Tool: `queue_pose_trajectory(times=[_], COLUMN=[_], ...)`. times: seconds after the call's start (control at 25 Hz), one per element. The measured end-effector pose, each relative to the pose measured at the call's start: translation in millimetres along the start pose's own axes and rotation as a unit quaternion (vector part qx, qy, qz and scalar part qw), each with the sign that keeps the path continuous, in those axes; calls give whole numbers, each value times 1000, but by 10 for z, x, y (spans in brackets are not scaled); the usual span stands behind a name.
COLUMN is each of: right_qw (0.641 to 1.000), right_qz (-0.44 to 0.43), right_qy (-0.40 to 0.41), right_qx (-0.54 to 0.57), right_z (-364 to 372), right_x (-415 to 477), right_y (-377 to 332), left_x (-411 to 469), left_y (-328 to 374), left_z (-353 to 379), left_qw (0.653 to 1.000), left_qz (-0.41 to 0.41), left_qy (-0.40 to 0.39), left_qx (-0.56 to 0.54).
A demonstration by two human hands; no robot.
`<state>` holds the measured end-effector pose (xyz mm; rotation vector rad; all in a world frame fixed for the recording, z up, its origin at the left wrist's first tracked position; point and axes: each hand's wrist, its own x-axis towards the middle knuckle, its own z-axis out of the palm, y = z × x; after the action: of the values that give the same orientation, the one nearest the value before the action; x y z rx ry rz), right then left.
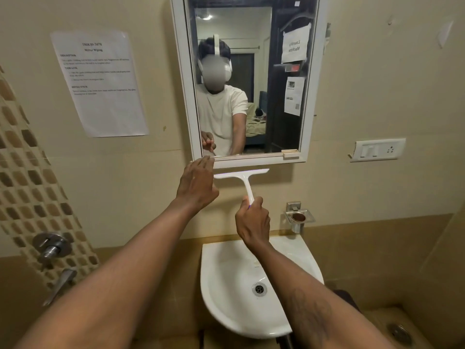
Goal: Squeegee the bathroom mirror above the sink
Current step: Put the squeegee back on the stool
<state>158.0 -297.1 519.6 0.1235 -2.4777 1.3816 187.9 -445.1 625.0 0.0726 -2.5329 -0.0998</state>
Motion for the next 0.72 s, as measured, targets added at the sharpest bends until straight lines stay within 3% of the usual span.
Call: queue_pose_trajectory(times=[0.28,0.72], right_qw=[1000,995], right_qz=[6,61], right_qy=[15,40], right_qx=[-3,-63], right_z=[-446,-1651], right_x=[-1,357], right_y=[580,2033], left_x=[-258,-287], left_y=[530,2496], left_z=[460,1299], left_qw=[997,986], left_qz=[-28,26], left_qy=[-67,-130], left_qx=[-24,-100])
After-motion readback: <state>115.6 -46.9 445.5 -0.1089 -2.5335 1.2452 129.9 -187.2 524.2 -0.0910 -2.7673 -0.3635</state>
